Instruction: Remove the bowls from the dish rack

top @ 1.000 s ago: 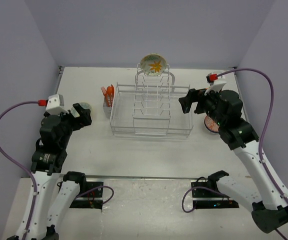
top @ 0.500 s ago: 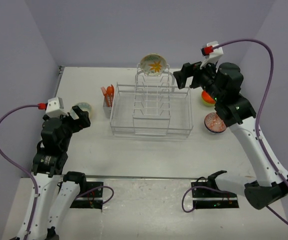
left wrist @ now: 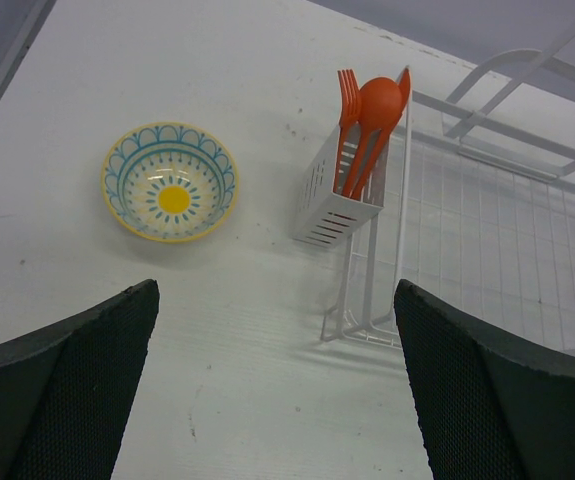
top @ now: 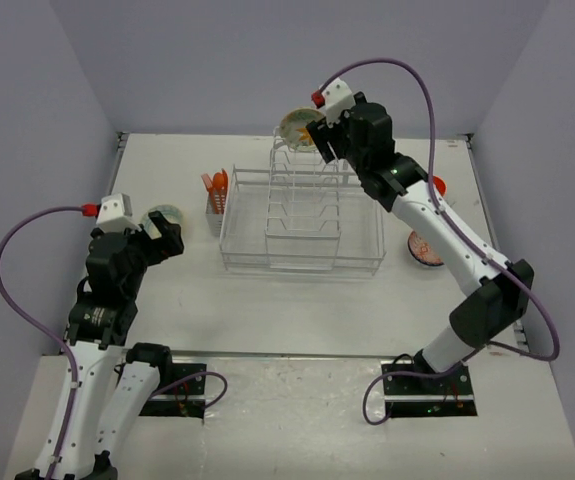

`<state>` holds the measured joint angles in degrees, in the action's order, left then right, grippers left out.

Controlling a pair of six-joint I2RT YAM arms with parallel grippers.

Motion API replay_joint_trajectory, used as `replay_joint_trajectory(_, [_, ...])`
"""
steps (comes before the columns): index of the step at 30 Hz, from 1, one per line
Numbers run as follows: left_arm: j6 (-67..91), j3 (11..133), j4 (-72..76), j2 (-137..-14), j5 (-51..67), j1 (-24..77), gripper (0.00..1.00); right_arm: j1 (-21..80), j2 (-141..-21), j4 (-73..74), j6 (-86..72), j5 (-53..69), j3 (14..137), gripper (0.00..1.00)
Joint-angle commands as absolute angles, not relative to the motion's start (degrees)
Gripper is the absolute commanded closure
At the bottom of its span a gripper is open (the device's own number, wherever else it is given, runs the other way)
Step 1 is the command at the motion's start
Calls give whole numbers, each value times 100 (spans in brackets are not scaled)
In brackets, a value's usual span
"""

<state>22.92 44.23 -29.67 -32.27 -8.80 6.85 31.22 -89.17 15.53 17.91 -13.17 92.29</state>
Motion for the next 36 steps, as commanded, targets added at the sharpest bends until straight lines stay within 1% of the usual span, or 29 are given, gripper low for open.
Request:
replay_joint_trajectory(1, [2215, 4403, -2733, -3278, -765, 738, 0, 3120, -9439, 1002, 2417, -2100, 9738, 26])
replay_joint_trajectory(6, [2206, 4403, -2733, -3305, -729, 756, 0, 3138, -9413, 607, 2276, -1925, 9528, 25])
replay_joint_trajectory(12, [2206, 4403, -2725, -3314, -677, 773, 0, 3138, -10106, 238, 2680, -2091, 9904, 26])
replay_joint_trajectory(17, [2206, 4403, -2733, -3296, -712, 782, 0, 3129, -10669, 44, 2847, -2197, 10160, 30])
replay_joint_trajectory(18, [2197, 4403, -2733, -3296, -703, 782, 0, 3138, -10687, -269, 2865, -2232, 10117, 31])
replay_joint_trajectory(19, [2197, 4412, -2725, -3305, -703, 782, 0, 3129, -10714, -455, 2891, -2259, 10064, 36])
replay_joint_trajectory(20, [2197, 4412, -2725, -3313, -686, 782, 0, 3138, -10783, -631, 2944, -2311, 9950, 38])
replay_joint_trajectory(21, [2189, 4421, -2733, -3331, -677, 782, 0, 3138, -10828, -937, 2953, -2399, 9888, 44])
replay_joint_trajectory(24, [2180, 4421, -2733, -3340, -668, 782, 0, 3138, -10924, -1299, 2971, -2504, 9800, 55])
replay_joint_trajectory(25, [2180, 4421, -2733, -3340, -651, 782, 0, 3146, -10916, -1414, 2971, -2548, 9748, 61])
replay_joint_trajectory(27, [2180, 4421, -2733, -3349, -642, 791, 0, 3138, -10820, -1764, 2988, -2575, 9493, 64])
replay_joint_trajectory(28, [2180, 4421, -2733, -3349, -633, 791, 0, 3138, -10776, -1862, 2988, -2584, 9414, 68])
replay_joint_trajectory(30, [2171, 4421, -2742, -3366, -615, 800, 0, 3138, -10644, -2073, 2980, -2549, 9203, 69])
replay_joint_trajectory(32, [2171, 4421, -2733, -3401, -607, 800, 0, 3146, -10582, -2205, 2971, -2523, 9053, 74])
replay_joint_trajectory(33, [2171, 4430, -2733, -3410, -589, 800, 0, 3146, -10565, -2276, 2979, -2505, 9018, 78])
replay_joint_trajectory(34, [2171, 4430, -2733, -3410, -598, 800, 0, 3146, -10547, -2329, 2979, -2522, 8991, 84])
replay_joint_trajectory(35, [2162, 4430, -2733, -3401, -598, 800, 0, 3138, -10547, -2338, 2979, -2531, 8991, 87])
replay_joint_trajectory(36, [2171, 4430, -2742, -3410, -606, 800, 0, 3146, -10547, -2390, 2988, -2557, 8974, 94])
